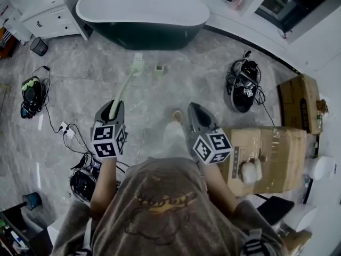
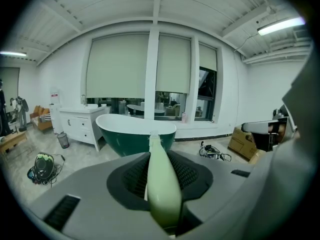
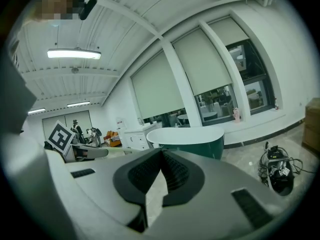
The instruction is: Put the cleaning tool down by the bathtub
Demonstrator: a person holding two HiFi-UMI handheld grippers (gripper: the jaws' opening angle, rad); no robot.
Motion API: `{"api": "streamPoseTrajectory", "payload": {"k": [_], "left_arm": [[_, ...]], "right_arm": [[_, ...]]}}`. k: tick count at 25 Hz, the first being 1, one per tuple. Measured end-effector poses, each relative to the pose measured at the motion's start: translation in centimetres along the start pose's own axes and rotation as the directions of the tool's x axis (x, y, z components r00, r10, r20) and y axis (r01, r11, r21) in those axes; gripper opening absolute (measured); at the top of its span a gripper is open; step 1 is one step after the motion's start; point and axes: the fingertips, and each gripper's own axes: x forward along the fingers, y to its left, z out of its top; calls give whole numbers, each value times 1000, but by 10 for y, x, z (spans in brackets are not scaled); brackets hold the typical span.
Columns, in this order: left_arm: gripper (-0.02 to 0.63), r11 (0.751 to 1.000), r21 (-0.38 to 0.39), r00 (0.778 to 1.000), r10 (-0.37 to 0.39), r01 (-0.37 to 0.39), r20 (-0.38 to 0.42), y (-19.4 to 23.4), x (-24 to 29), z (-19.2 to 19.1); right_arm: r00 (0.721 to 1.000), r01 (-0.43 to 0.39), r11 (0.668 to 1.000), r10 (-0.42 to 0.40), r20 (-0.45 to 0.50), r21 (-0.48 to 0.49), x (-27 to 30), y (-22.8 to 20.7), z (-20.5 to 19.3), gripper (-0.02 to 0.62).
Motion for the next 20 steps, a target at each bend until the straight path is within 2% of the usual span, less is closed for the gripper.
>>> {"api": "streamPoseTrajectory", "payload": {"k": [13, 20], "left_arm": [[109, 999, -32, 999, -10, 9, -36, -10, 134, 67], [109, 999, -39, 999, 2, -3, -44, -26, 204, 110]], "right_arm": [[999, -51, 999, 51, -2, 12, 120, -98, 70, 0], [996, -92, 996, 92, 10, 10, 170, -166, 114, 0]]}}
